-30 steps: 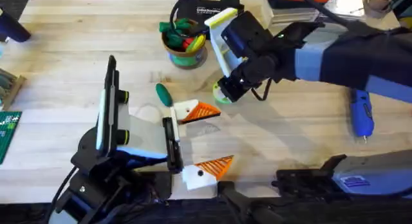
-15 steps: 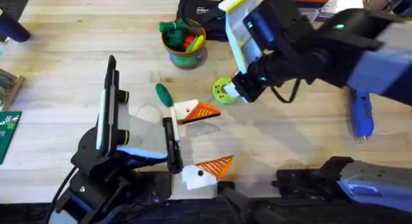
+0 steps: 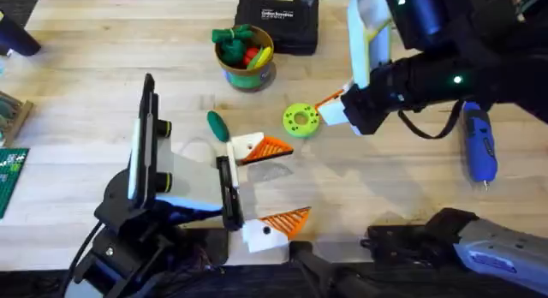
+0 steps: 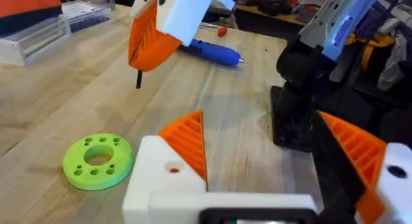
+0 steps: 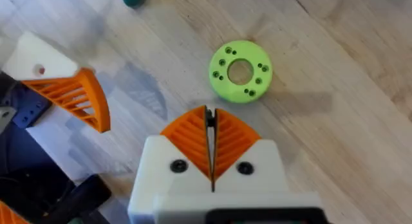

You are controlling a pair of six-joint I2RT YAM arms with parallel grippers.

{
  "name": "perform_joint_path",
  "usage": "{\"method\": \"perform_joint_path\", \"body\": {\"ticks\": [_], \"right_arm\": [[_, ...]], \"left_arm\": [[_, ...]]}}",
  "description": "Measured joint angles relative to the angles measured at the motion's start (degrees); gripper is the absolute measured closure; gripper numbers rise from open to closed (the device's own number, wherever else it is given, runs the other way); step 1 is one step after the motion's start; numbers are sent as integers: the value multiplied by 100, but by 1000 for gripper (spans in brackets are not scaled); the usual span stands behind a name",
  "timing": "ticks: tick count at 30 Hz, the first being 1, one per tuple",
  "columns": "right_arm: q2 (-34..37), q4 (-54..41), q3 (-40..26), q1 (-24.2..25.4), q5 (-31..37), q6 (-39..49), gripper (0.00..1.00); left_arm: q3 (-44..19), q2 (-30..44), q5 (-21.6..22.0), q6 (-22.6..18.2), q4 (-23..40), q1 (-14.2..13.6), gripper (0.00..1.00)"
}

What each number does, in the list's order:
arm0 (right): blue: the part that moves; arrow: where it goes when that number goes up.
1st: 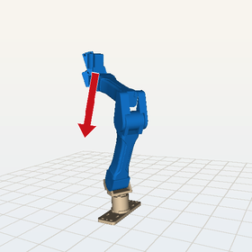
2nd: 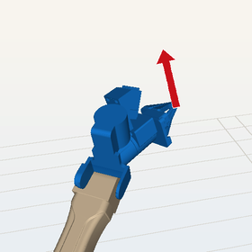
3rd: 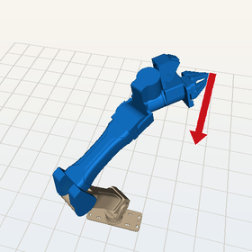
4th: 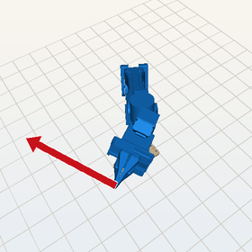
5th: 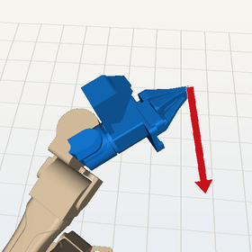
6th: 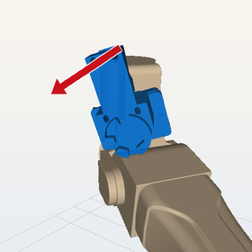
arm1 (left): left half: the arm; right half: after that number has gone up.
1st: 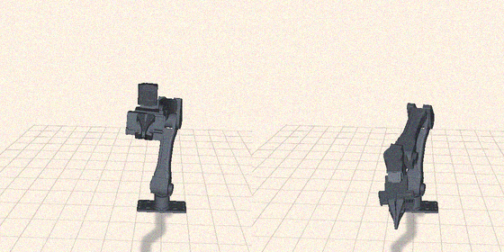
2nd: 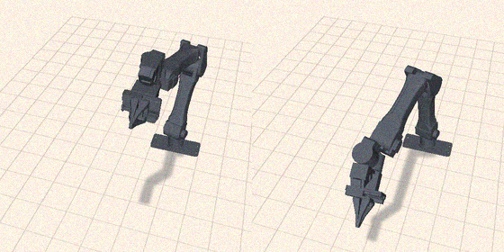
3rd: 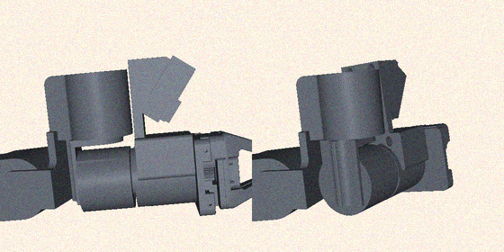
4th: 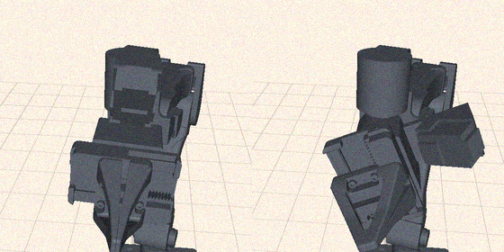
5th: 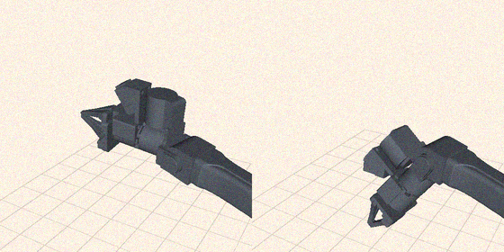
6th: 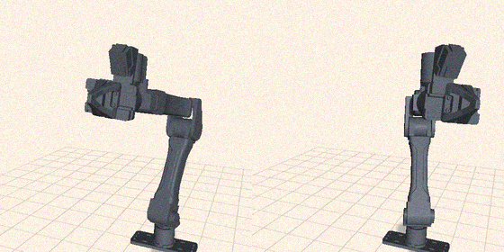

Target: Pick up the gripper from the table and insert it into the empty holder that is missing its gripper. Then pick up a screw, insert it into the mounting hole, and use the screwdriver to tighten it. Finally, clean up the table by picking up the vegetable and placing it into the bucket.

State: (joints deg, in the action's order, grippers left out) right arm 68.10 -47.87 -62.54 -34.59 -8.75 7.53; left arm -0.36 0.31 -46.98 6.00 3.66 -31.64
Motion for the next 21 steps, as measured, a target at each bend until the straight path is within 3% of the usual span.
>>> {"method": "perform_joint_path", "body": {"ticks": [21], "right_arm": [[0, -98, -437, 56, -953, 348, 993]], "left_arm": [[0, 0, 2, 0, 0, 0, 15]]}}
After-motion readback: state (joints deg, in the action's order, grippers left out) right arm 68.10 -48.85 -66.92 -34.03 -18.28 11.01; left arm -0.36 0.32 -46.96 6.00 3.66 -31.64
